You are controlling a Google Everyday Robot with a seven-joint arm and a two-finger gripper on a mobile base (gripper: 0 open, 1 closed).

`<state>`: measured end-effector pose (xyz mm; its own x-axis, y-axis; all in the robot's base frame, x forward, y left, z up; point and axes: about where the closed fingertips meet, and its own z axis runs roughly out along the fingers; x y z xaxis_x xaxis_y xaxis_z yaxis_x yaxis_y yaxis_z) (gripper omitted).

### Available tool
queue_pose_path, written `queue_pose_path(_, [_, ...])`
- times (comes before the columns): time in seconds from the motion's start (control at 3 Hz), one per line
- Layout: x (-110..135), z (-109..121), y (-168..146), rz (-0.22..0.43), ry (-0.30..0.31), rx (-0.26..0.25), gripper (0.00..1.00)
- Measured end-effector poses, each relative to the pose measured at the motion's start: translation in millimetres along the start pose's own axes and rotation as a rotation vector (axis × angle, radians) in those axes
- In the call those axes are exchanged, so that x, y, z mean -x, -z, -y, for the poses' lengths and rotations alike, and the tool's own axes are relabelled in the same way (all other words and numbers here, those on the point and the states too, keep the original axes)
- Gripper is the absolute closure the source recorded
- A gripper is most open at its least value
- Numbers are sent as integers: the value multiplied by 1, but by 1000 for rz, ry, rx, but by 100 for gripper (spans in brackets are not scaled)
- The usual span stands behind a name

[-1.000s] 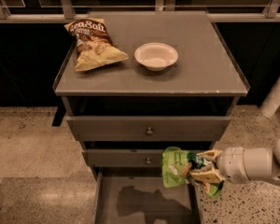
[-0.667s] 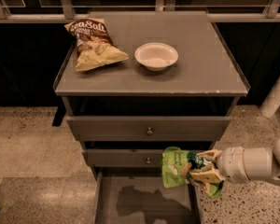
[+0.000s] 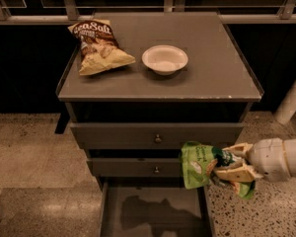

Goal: Pick green rice chip bag from bottom drawer and place on counter

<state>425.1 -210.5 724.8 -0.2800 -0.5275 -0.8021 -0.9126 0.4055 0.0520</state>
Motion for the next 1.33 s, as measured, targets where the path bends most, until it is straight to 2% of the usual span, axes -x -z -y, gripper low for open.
queue_pose_path(0.33, [42, 2, 51, 21, 42, -43, 100])
queue_pose_path(0.67, [86, 8, 87, 25, 95, -79, 100])
queue_pose_path(1.0, [131, 24, 98, 52, 150, -115, 100])
queue_pose_path(1.33, [134, 25, 99, 55, 156, -119, 100])
